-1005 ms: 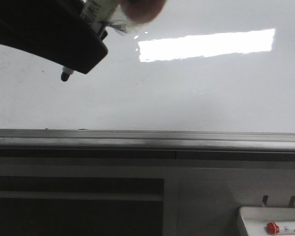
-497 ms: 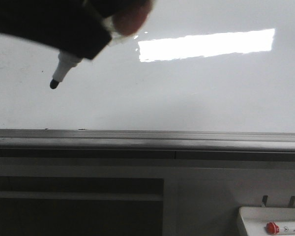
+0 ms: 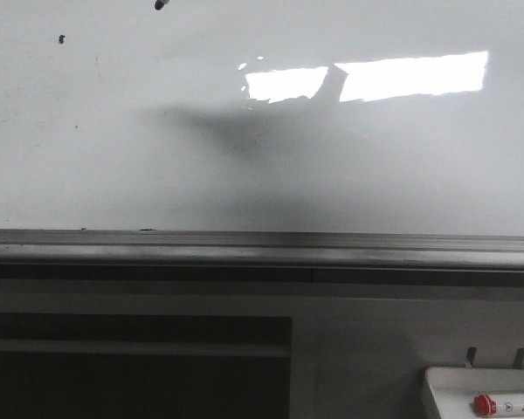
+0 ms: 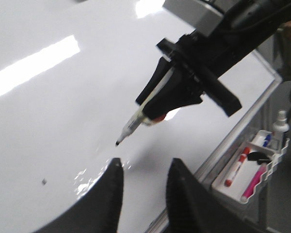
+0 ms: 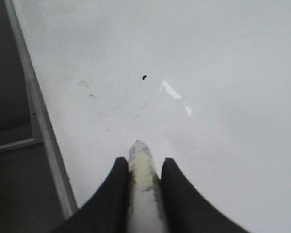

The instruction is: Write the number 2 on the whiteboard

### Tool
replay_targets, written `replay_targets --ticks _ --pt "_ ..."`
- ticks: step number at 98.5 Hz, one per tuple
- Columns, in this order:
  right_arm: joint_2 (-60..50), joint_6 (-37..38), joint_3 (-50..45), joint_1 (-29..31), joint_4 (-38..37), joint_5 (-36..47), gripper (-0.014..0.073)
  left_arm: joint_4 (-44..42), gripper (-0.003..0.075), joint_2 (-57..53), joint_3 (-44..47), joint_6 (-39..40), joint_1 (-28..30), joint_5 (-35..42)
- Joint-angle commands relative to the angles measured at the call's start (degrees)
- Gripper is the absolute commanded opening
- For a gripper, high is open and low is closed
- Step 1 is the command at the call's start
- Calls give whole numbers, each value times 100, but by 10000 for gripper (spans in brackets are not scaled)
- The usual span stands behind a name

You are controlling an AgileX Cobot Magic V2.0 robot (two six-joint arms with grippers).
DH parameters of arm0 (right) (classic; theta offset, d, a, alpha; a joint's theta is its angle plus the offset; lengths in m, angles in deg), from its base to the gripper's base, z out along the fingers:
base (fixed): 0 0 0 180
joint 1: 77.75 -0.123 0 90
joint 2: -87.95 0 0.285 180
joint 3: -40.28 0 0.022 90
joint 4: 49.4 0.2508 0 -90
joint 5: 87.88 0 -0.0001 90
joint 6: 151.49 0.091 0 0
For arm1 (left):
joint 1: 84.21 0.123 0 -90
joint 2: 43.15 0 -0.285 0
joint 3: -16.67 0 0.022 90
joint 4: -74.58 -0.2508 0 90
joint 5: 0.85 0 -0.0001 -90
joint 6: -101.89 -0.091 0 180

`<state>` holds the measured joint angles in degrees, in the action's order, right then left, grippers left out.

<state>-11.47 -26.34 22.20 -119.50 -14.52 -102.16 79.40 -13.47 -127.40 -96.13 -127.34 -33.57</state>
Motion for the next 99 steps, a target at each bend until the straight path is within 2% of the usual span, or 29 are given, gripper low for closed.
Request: replay_targets --ticks 1,18,35,70,99 --pt "11 3 182 36 77 675 -60 -270 -24 -389 161 369 264 185" --pt "227 3 182 36 77 1233 -60 -243 -20 -964 599 369 617 185" --pt "355 -8 182 52 38 1477 -60 -146 -20 -1070 711 369 649 185" --pt "535 -8 258 686 -83 1323 -60 -84 -20 -1070 711 369 649 381" --pt "344 -8 827 1605 -290 536 -60 26 -20 -1070 711 369 649 390"
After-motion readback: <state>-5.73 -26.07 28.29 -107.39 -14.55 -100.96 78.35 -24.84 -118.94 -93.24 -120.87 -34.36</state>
